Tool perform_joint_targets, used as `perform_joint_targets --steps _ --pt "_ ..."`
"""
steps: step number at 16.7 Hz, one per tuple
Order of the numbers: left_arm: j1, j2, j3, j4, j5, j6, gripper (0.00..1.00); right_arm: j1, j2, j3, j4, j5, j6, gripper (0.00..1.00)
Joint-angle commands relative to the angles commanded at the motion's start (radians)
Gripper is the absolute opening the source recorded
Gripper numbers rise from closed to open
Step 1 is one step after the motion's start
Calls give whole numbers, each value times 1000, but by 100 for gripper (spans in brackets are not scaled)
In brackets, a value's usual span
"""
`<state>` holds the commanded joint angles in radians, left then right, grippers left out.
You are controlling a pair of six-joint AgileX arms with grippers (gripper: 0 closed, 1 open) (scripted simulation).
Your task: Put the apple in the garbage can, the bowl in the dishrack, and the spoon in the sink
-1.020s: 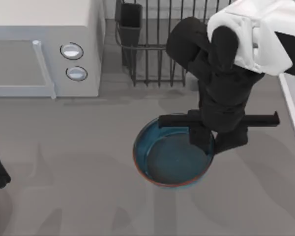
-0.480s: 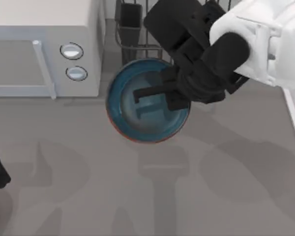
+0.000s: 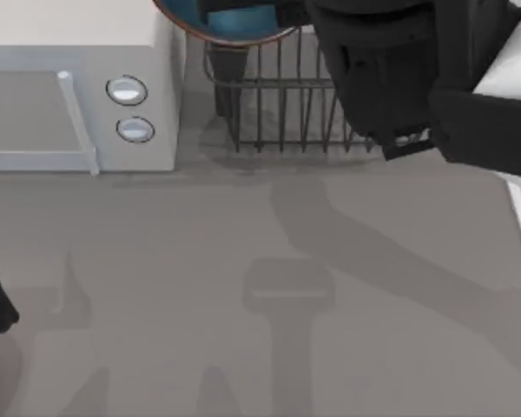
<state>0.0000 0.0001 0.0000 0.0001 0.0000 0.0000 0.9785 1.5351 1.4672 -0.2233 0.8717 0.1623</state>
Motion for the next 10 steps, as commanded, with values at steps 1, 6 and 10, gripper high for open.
perform_joint_targets --steps 1,6,10 --pt "0 0 0 0 0 0 100 17 -25 -8 60 54 -36 0" --pt "0 0 0 0 0 0 100 59 -94 -30 200 190 -131 0" --pt "0 0 0 0 0 0 100 54 -91 -26 198 188 -129 0"
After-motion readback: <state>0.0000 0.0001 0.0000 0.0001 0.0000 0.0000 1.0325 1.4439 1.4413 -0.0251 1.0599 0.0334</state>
